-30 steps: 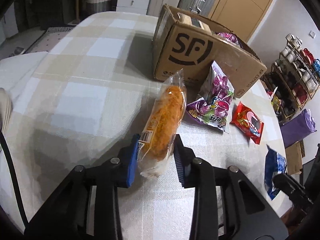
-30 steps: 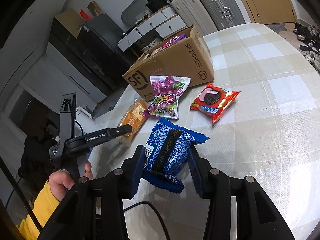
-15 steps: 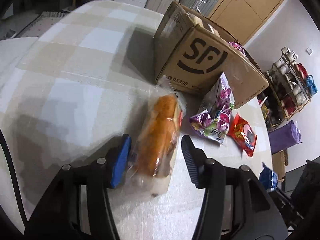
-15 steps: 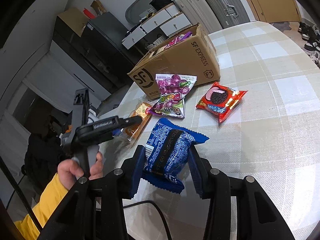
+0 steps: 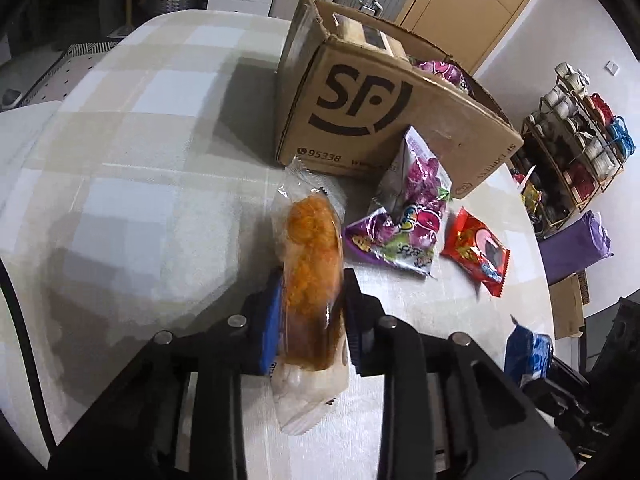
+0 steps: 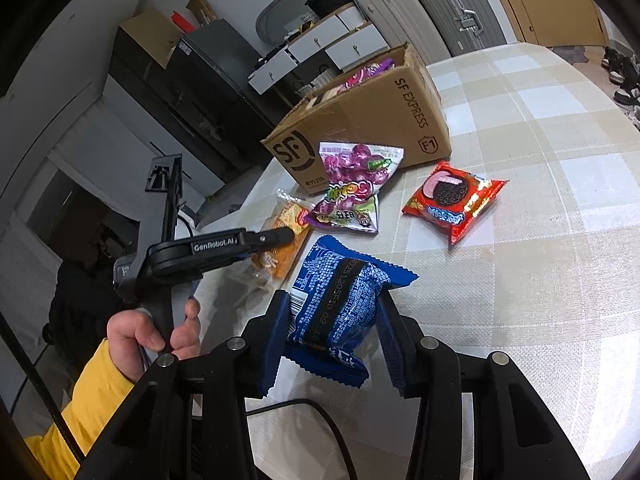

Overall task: Organize snacks
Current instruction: 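Lift both packs and carry them over the cardboard box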

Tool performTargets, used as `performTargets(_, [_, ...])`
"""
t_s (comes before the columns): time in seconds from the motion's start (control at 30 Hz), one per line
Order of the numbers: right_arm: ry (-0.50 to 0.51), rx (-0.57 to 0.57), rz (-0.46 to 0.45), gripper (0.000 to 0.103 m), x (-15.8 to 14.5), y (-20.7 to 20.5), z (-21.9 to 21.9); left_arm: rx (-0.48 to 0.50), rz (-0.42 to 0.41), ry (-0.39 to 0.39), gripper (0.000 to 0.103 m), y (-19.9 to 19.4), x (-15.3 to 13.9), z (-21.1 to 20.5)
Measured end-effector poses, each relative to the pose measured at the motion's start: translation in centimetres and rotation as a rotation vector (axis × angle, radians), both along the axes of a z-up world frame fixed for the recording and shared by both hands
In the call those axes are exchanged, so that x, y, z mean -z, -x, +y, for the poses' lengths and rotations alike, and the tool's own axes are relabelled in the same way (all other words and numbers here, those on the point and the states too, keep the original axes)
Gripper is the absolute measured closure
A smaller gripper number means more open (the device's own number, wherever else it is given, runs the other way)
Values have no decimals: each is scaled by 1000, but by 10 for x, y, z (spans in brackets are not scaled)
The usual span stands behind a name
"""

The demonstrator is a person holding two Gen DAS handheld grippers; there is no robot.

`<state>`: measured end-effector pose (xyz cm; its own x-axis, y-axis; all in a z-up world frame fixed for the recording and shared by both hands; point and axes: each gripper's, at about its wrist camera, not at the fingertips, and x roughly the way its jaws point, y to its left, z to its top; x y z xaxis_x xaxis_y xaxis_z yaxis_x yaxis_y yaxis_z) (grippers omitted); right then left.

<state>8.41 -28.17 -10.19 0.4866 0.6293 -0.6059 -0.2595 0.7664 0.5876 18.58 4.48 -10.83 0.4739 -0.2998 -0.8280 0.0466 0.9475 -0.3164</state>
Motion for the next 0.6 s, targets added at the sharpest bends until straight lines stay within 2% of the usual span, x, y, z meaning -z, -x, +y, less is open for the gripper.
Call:
performTargets(0.17, [-18,12,-25,60,-7,5,0,-22,-2,60,79,23,-11,14])
performTargets(0.3, [-51,22,-73,60,-24,9,-1,0,-103,101,79,53,-48,19])
performTargets(0.4, [-64,15,-113,60,-42,8,2,31,-133,142,79,65,-66,17])
performTargets(0.53, [-58,17,-144,60,-67,-6,4,54,-159,201,79,64,-90,16])
performTargets(0.6, [-60,26,-151,60,-82,-19,4,63,-175,203,79,58,-102,13])
